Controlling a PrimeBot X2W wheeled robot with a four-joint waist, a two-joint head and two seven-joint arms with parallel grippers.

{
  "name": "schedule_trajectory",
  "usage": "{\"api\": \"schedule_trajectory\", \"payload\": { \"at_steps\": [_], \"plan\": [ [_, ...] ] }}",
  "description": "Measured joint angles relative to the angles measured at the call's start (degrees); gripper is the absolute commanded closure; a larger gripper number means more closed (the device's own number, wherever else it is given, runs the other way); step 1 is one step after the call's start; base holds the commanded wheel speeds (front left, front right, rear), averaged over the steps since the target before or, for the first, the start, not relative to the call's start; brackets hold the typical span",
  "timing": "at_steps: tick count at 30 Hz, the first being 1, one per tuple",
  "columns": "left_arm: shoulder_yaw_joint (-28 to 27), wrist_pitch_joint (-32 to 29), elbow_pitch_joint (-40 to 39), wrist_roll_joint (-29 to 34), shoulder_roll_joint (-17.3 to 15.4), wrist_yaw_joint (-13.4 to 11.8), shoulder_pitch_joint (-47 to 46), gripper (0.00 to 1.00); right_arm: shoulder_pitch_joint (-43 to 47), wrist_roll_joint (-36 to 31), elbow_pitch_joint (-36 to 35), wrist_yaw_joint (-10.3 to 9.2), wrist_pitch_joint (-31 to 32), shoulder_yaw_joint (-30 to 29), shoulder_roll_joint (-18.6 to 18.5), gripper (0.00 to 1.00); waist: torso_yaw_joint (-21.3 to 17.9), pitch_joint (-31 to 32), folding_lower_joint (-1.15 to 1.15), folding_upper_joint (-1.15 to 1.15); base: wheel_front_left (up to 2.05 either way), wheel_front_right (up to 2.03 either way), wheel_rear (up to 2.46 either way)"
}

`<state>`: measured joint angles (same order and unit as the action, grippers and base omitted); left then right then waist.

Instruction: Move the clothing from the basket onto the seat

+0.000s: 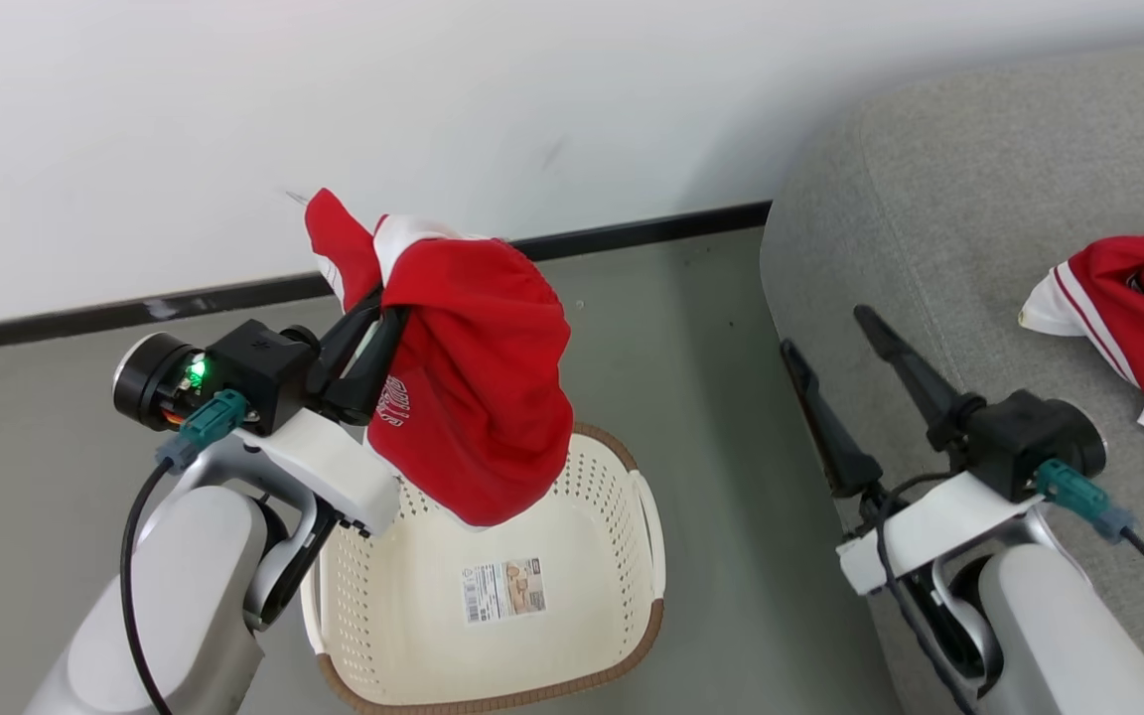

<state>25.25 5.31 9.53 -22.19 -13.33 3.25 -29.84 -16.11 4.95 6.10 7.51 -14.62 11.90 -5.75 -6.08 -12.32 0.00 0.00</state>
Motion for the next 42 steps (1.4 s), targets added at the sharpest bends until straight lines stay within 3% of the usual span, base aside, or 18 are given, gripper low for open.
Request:
{"api": "schedule_trajectory", "payload": {
  "at_steps": [13,27,42],
  "plan": [
    [2.08,-3.60,-2.22,-2.53,1.01,0.99,0.57,1.00,4.41,2.23,0.01,0.00,0.00,7.50,-2.68,0.00,0.33,6.60,0.00,0.00,0.00,0.00,0.00],
    [5.31,-6.49,-3.31,-4.02,4.21,1.46,2.77,1.00,6.98,4.32,0.27,0.01,0.00,13.65,-5.73,0.00,0.25,11.53,0.00,0.00,0.00,0.00,0.00],
    [7.84,-9.37,-4.90,-4.55,6.09,1.51,3.47,1.00,7.48,9.83,4.01,0.01,0.34,24.79,-7.03,0.00,0.31,15.00,-0.01,0.00,0.00,0.00,0.00]
  ]
}}
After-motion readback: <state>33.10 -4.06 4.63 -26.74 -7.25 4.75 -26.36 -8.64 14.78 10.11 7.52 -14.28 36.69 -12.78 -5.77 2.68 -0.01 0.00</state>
